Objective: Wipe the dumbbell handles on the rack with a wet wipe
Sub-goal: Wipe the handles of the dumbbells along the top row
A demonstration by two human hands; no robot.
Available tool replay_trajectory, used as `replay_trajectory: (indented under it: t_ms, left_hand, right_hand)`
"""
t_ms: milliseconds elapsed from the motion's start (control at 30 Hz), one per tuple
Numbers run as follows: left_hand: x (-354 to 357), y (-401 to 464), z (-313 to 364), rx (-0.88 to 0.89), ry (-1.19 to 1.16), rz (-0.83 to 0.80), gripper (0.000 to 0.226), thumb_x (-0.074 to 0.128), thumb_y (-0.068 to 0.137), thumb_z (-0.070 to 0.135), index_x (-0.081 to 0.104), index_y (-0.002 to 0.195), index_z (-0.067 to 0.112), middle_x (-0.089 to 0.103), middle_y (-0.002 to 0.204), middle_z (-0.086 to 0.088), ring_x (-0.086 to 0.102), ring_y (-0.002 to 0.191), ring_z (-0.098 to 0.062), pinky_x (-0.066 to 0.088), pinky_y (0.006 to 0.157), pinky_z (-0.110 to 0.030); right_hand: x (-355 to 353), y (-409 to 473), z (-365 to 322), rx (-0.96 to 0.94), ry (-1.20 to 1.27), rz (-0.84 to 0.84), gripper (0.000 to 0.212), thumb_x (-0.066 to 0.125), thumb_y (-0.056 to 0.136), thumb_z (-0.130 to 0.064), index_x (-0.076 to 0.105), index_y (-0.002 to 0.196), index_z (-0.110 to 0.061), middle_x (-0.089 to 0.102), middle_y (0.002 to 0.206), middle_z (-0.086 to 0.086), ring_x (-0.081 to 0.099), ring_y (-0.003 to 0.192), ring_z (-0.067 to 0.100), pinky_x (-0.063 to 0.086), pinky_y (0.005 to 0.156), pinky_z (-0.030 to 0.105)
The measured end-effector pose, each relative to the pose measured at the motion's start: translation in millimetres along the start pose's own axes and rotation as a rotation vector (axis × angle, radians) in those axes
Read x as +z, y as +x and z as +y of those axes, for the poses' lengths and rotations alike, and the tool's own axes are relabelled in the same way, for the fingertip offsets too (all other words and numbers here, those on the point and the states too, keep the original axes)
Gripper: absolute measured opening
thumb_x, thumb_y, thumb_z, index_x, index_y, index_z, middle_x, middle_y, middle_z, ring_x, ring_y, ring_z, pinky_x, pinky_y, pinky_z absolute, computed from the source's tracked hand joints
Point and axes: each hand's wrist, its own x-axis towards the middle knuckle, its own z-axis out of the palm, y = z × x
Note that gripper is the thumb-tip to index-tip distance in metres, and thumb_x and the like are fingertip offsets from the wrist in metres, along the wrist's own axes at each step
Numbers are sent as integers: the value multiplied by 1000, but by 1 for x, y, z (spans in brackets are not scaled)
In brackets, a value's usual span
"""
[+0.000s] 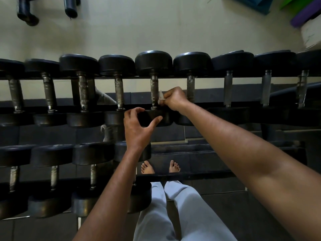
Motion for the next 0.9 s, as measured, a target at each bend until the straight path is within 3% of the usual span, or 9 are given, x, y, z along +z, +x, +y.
replay_trajectory:
  t_ms: [133, 267, 333, 400, 467, 533, 700, 800, 900]
  left_hand:
    - [0, 1, -1, 1, 5, -3, 66, 88, 74, 68, 57, 121, 34, 48, 128, 8, 56, 116, -13, 60, 96, -39]
    - [0, 1, -1, -12, 1, -8, 67, 87, 74, 70, 57, 122, 33, 47, 128, 9, 56, 115, -11, 59, 98, -36]
    - [0, -1, 1, -27, -4, 1, 69, 88, 74, 68, 57, 123, 30, 48, 127, 8, 56, 114, -10, 58, 97, -34]
    - [2, -4, 3, -50, -9, 31, 72, 89, 75, 65, 58, 125, 24, 50, 125, 6, 57, 112, -10, 58, 98, -33]
    - [4, -10, 5, -65, -22, 63, 74, 88, 78, 65, 58, 129, 21, 51, 127, 6, 57, 114, -10, 57, 99, -32]
    - [6, -16, 5, -58, -10, 87, 75, 85, 81, 67, 58, 134, 22, 54, 130, 7, 57, 119, -9, 56, 100, -31]
    - [2, -25, 7, -120, -27, 94, 81, 80, 81, 74, 55, 144, 29, 57, 142, 13, 56, 128, -6, 49, 98, -21]
    - [-1, -24, 7, -128, -41, 73, 83, 80, 80, 74, 55, 145, 29, 56, 143, 13, 56, 127, -3, 40, 90, -7]
    - [-4, -19, 6, -132, -35, 66, 84, 81, 78, 74, 55, 144, 29, 56, 141, 14, 57, 122, -1, 39, 85, -6]
  right_hand:
    - [-1, 16, -23, 43, 388, 191, 16, 85, 91, -23, 74, 101, -19, 75, 102, -4, 71, 99, 15, 60, 90, 33]
    - [-5, 17, -29, -34, 378, 199, 11, 85, 90, -26, 76, 95, -27, 76, 102, -7, 72, 102, 13, 60, 97, 38]
    - [-8, 11, -26, -163, 249, 216, 14, 83, 92, -29, 79, 104, -23, 76, 103, -8, 70, 101, 10, 59, 94, 34]
    - [-9, 6, -30, -427, -6, 295, 14, 80, 95, -29, 80, 106, -21, 76, 100, -9, 69, 93, 9, 55, 82, 27]
    - [-9, 5, -42, -706, -294, 338, 11, 73, 99, -27, 81, 103, -21, 76, 94, -6, 69, 85, 12, 54, 73, 30]
    - [-10, 9, -56, -828, -578, 369, 17, 65, 103, -27, 81, 100, -22, 78, 89, 0, 73, 80, 22, 58, 70, 37]
    - [-9, 10, -66, -873, -948, 341, 26, 61, 104, -15, 76, 119, -30, 79, 95, -1, 77, 80, 30, 61, 67, 39]
    - [-6, 7, -81, -765, -980, 203, 27, 59, 105, -17, 76, 123, -29, 78, 101, 1, 75, 90, 28, 59, 75, 38]
    - [-4, 6, -94, -671, -1044, 105, 25, 62, 105, -24, 77, 124, -27, 76, 106, 2, 71, 93, 25, 56, 76, 37]
